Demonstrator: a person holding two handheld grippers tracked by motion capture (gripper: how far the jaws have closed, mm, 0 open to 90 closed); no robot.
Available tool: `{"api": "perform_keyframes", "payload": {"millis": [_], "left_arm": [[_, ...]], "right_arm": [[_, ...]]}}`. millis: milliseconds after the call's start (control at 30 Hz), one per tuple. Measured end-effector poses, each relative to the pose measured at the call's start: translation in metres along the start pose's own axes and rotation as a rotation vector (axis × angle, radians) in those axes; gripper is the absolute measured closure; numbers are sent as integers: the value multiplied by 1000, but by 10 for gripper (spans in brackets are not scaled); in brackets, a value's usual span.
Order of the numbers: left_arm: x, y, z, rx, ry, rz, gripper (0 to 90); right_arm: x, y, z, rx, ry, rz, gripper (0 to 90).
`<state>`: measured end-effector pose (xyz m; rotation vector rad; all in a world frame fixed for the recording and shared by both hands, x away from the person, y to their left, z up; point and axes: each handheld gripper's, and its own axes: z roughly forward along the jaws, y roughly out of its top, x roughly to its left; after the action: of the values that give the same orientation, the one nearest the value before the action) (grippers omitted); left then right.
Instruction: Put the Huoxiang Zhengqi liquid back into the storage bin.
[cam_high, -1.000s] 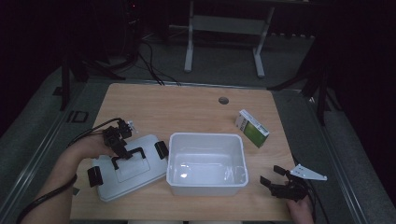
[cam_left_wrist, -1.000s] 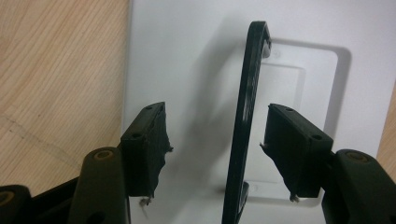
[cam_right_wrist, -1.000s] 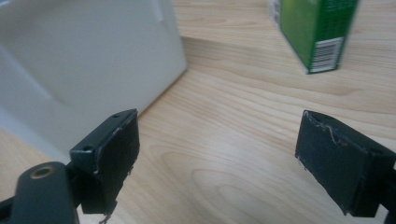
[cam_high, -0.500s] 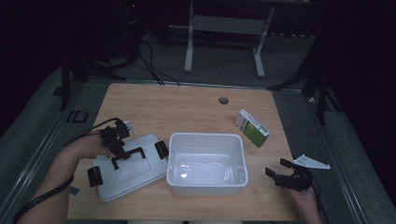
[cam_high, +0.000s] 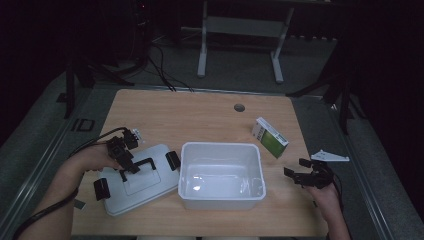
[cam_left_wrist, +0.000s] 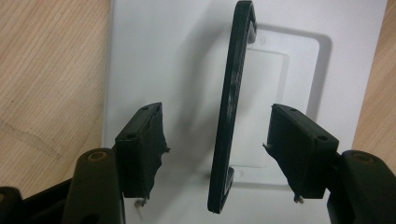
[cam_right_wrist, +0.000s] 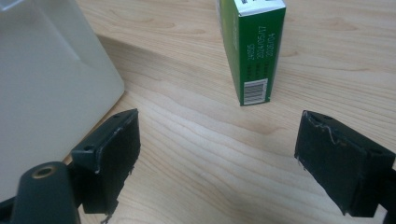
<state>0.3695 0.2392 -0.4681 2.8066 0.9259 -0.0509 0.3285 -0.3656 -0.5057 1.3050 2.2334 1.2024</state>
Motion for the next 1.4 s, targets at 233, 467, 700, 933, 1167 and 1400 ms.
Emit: {"api": "perform_keyframes", "payload": {"millis": [233, 467, 700, 933, 1167, 1400], "left_arm": [[-1, 0, 2, 3, -4, 4, 367], [-2, 1, 2, 8, -3, 16, 366], [-2, 2, 3, 3, -5, 15, 366], [-3, 2, 6, 17, -10, 15, 366], [-2, 1, 5, 23, -8, 21, 366], [-2, -1, 4, 25, -8, 18, 367]], "right_arm": [[-3, 12, 11, 62, 0, -20, 141], [-9, 30, 19, 117, -6, -42, 142], [-16, 48, 24, 162, -19, -57, 159], [-18, 63, 32, 216, -16, -78, 174], [-21, 79, 37, 252, -35, -110, 206], [-23, 95, 45, 300, -41, -137, 229]]}}
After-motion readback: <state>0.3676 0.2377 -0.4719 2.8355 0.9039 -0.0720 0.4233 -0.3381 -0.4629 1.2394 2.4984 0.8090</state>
